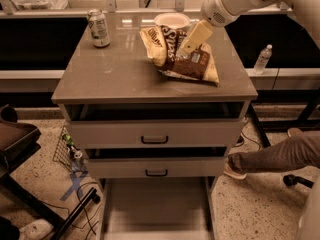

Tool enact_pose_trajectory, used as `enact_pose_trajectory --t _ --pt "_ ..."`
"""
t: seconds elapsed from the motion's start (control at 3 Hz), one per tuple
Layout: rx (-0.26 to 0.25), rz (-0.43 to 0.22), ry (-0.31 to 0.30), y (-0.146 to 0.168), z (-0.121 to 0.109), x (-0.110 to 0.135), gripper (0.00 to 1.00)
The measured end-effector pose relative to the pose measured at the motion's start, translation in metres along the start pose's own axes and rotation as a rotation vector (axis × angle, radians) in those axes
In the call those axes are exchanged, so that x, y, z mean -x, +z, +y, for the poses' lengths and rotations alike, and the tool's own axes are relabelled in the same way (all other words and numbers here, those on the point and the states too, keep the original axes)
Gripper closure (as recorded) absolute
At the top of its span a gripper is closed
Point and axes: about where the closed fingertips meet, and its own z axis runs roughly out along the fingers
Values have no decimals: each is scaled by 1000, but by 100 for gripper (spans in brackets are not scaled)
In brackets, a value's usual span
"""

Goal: Pick brown chip bag from bottom drawer and place on counter

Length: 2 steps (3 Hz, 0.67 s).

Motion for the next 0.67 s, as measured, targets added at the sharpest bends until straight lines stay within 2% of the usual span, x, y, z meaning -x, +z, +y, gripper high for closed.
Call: enact_pose_trajectory --t 0.33,0.67 --pt "-3 2 -18 -12 -9 8 0" --pt "-43 116 -93 -71 -32 35 0"
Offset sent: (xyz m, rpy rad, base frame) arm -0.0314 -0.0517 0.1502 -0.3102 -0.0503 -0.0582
